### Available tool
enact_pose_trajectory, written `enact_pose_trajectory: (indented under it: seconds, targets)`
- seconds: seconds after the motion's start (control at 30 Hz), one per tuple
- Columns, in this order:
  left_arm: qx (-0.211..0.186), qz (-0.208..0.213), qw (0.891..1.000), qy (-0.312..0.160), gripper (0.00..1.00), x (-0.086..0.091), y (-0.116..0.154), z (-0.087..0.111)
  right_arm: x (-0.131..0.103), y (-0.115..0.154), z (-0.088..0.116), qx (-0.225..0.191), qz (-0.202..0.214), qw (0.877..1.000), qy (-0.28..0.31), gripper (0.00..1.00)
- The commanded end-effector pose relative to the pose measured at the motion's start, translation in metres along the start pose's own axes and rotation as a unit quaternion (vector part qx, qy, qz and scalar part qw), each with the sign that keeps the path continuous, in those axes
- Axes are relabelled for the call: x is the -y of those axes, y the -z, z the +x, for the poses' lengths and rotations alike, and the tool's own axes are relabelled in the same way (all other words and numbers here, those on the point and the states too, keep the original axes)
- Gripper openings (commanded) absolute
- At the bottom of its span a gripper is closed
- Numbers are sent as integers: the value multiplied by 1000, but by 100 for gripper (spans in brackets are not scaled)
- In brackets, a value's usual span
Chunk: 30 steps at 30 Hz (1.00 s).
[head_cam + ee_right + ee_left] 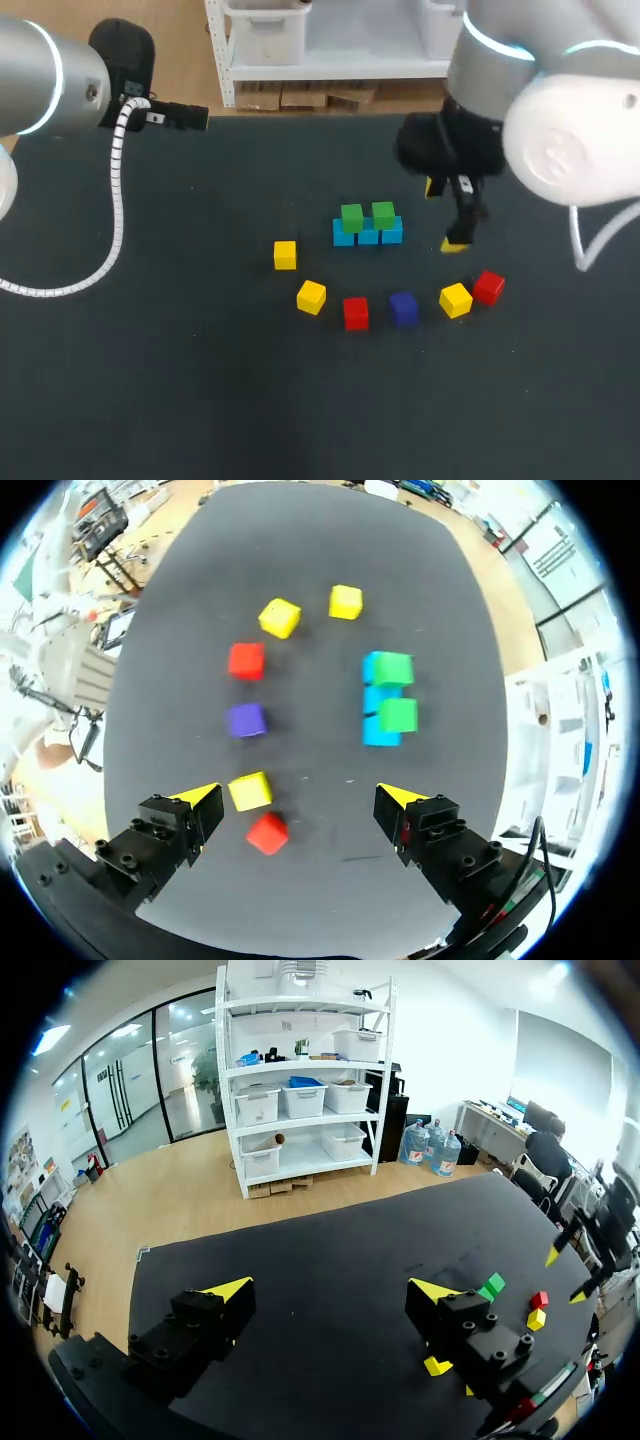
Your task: Place the blue cubes, place green cubes on the blue cubes, place the yellow cubes on the green cubes, then place the red cubes on the yellow cubes, and place purple cube on the red cubes.
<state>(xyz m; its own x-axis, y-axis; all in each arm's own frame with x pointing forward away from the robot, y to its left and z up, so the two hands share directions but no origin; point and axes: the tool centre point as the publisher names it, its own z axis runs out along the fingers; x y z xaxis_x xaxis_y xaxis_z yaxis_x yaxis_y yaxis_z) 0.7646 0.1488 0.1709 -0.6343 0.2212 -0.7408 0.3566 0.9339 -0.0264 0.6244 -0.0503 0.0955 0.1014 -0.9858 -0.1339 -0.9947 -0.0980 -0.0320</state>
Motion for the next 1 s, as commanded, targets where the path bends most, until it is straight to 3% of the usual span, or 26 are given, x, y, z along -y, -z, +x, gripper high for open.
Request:
enact_pose_trajectory:
  seconds: [0.03, 0.27, 0.4, 0.6, 0.73, 0.83, 1.0]
  targets:
    - [0, 5, 1000, -1, 100, -2, 0, 0, -24, -10, 13, 19, 24, 1000, 7, 100]
    - [0, 5, 1000, -1, 100, -2, 0, 0, -34, -22, 23, 7, 11, 1000, 12, 100]
    - [0, 5, 1000, -1, 100, -2, 0, 0, -40, -30, 20, -17, 17, 999, 24, 100]
    - [0, 5, 1000, -1, 100, -2, 0, 0, -40, -36, 18, -21, 27, 999, 23, 100]
    - [0, 5, 1000, -1, 100, -2, 0, 0, -30, -32, 21, 0, 37, 999, -17, 100]
    - [0, 5, 1000, -1, 100, -2, 0, 0, -15, -22, 29, 41, 43, 996, -69, 100]
    - [0, 5, 1000, -1, 100, -2, 0, 0, 11, 1, 46, 100, 75, 979, -158, 100]
